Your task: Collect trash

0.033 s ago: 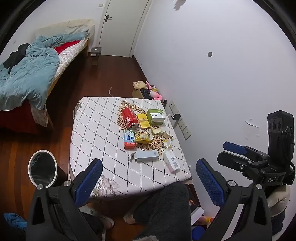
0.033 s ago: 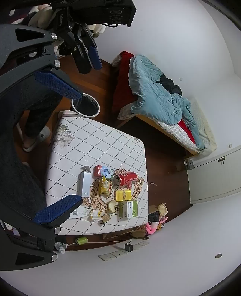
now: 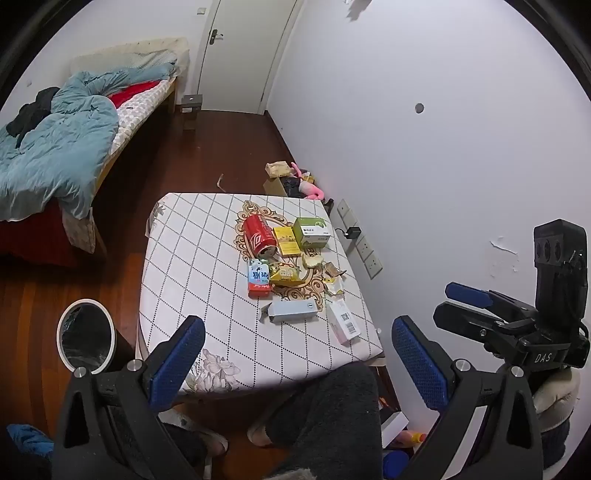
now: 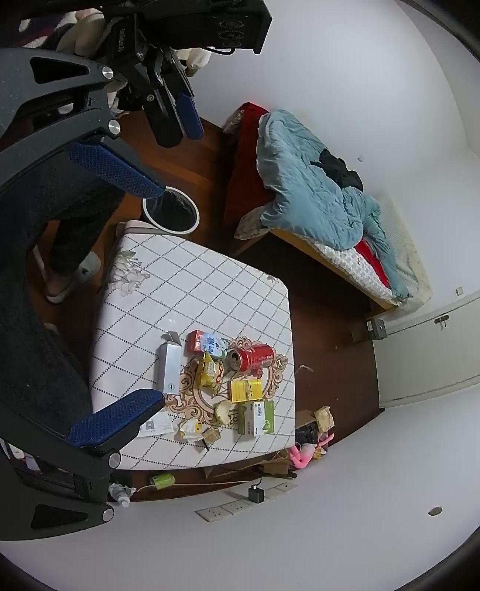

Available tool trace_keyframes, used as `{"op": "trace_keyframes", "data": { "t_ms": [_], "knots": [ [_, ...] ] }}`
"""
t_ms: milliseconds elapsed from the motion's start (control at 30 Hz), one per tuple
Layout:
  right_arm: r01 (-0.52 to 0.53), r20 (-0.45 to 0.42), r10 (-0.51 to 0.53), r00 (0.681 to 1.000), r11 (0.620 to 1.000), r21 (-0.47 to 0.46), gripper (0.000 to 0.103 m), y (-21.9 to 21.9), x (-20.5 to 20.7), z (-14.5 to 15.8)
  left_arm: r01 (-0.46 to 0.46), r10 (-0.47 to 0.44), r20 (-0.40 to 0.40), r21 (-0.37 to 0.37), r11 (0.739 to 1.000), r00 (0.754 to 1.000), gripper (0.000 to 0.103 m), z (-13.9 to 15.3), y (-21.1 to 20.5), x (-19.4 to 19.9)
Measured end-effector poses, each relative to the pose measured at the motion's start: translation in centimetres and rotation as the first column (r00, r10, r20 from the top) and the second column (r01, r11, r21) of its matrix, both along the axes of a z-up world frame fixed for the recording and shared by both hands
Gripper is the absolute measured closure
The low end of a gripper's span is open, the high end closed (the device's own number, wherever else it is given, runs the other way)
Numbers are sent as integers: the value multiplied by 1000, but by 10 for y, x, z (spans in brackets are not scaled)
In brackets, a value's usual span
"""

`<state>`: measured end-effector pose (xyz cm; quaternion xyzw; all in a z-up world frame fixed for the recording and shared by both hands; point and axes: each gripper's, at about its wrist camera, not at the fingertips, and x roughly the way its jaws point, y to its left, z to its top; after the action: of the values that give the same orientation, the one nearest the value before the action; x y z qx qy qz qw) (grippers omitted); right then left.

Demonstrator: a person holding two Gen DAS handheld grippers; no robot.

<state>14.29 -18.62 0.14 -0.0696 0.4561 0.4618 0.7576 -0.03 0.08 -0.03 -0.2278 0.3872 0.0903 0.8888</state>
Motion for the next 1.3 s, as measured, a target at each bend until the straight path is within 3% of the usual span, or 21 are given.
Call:
{"op": "trace_keyframes", "data": {
  "t_ms": [1300],
  "knots": [
    [-4,-11,4,1000,1000,0,0,4,0,2,7,-7,-7,23,1000,1000,0,1,-2,2]
  ]
}}
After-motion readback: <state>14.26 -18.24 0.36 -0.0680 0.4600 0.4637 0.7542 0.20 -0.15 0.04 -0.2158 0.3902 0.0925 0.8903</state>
